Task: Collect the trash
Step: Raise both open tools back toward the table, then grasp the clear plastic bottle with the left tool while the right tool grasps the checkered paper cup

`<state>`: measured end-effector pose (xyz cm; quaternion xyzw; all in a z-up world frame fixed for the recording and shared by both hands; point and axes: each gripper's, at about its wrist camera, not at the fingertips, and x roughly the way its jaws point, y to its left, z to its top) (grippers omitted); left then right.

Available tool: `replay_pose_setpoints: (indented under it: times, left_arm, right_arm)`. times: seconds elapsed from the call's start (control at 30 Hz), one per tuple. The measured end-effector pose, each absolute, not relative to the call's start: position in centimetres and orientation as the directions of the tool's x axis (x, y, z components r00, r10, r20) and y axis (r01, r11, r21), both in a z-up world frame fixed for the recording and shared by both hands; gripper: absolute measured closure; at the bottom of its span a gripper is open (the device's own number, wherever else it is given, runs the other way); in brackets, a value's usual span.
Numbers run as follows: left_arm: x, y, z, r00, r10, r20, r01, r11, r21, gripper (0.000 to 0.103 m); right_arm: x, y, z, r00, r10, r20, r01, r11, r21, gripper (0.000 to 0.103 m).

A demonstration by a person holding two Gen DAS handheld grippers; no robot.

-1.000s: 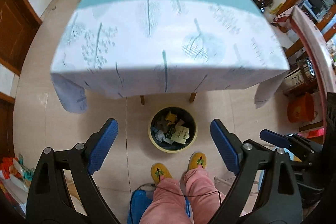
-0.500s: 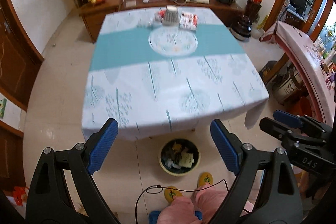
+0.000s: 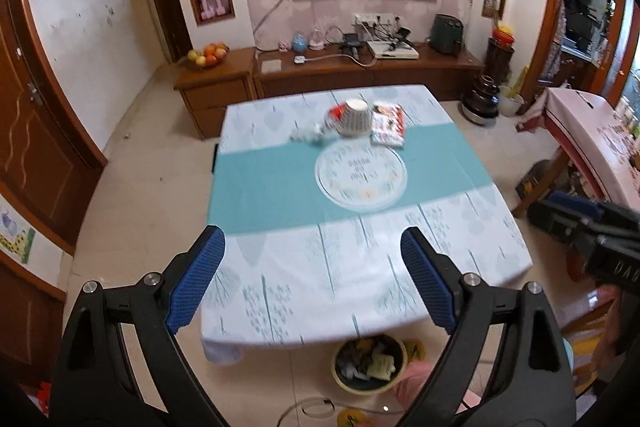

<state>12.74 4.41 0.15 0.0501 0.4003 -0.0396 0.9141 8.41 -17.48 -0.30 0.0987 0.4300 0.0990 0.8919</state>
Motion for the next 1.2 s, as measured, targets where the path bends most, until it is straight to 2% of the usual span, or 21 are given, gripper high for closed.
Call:
replay_pose_setpoints:
  times: [0.23, 0.43, 0.6, 0.83, 1.03, 1.2]
  left_arm:
    - [22.5, 3.7, -0.1, 0.654, 0.032, -0.755, 0.011, 0.999, 0.052, 0.015]
    - [34.2, 2.2, -3.4, 0.593, 0.082, -0.801, -0.098, 0.995, 0.030, 0.015]
    - [42.6, 0.8, -8.1, 0.549, 0.127, -0.826, -0.158, 0.986, 0.047, 0.015]
    - [52.0, 0.0, -15.9, 0.466, 0.155, -0.871, -0.234, 0.971, 0.048, 0.015]
    - [55.5, 0.3, -20.5, 0.428, 0.151, -0.891, -0.250, 0.967, 0.044, 0.015]
    - [56.1, -0.3, -22.5, 0.425, 0.136, -0.895, -0.179, 0.982, 0.064, 0.015]
  right_arm:
    - [21.2, -18.3, 1.6, 0.593, 0.289, -0.751, -0.221, 0.956, 0.194, 0.043]
    - [35.1, -19.7, -1.4, 0.533, 0.330, -0.779, -0.306, 0.934, 0.187, 0.043]
    - [45.8, -20.2, -6.1, 0.492, 0.334, -0.804, -0.374, 0.915, 0.151, 0.043]
    - [58.0, -19.1, -16.5, 0.417, 0.324, -0.849, -0.441, 0.889, 0.123, 0.043]
    - [62.4, -17.4, -24.3, 0.370, 0.322, -0.871, -0.487, 0.866, 0.114, 0.043]
    - [63.3, -15.7, -27.6, 0.365, 0.328, -0.871, -0.534, 0.840, 0.092, 0.043]
